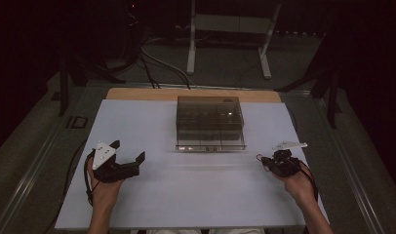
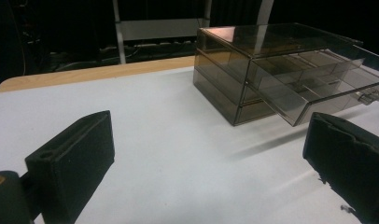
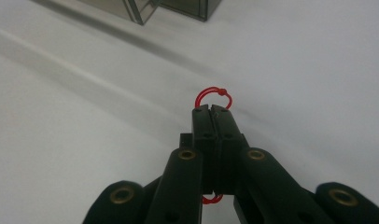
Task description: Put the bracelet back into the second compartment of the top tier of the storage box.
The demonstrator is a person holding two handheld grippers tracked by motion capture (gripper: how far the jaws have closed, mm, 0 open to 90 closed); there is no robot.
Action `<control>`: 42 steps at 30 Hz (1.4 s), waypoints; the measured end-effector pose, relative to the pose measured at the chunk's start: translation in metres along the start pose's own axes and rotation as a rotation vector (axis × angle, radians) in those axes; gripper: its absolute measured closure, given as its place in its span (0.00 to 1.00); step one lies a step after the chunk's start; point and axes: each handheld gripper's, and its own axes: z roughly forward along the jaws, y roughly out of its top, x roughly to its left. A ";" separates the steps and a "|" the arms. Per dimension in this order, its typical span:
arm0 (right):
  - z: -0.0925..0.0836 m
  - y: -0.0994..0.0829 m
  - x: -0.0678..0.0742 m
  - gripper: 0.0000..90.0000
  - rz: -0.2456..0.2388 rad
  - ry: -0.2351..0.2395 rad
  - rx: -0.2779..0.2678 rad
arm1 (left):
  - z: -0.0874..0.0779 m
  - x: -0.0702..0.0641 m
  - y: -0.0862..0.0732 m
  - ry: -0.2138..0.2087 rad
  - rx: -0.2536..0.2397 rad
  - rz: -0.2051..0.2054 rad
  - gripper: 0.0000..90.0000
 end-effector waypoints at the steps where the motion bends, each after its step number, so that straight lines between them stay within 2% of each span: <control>1: -0.001 0.001 0.000 1.00 -0.001 0.000 -0.002 | 0.000 0.000 0.000 -0.001 0.000 -0.001 0.04; 42: -0.020 0.043 0.012 1.00 -0.049 0.021 -0.053 | 0.000 0.000 0.000 -0.002 0.003 -0.001 0.04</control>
